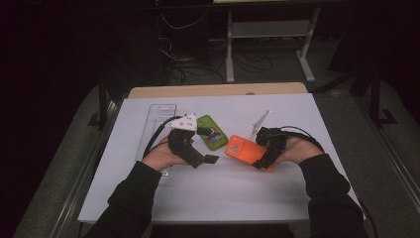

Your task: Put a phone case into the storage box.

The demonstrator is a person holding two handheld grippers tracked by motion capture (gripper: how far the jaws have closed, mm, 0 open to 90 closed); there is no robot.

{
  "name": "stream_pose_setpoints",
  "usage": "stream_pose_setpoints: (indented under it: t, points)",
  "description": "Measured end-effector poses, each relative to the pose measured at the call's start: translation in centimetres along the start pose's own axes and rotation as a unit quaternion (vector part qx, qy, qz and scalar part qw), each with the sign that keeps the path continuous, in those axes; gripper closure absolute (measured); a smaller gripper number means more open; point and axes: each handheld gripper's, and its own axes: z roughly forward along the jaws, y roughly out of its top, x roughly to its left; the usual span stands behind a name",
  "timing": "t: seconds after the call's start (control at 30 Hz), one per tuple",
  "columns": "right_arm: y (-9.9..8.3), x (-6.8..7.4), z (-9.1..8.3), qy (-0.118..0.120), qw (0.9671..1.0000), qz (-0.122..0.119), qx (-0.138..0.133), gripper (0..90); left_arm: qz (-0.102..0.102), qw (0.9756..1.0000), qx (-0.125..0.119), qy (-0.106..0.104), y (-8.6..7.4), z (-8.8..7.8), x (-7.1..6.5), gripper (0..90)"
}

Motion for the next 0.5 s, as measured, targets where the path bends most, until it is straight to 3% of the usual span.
stream_pose_setpoints:
  t: [0.13, 0.5]
  points:
    - [0.6, 0.8, 0.3, 0.007, 0.9996, -0.028, 0.000, 15.4, 0.006, 1.0000, 0.006, 0.001, 0.0, 0.0, 0.0, 0.0]
    - [2.2, 3.0, 1.0, 0.014, 0.9978, -0.064, 0.013, 15.4, 0.031, 0.9985, 0.044, -0.006, -0.4, 0.0, -0.6, 0.0]
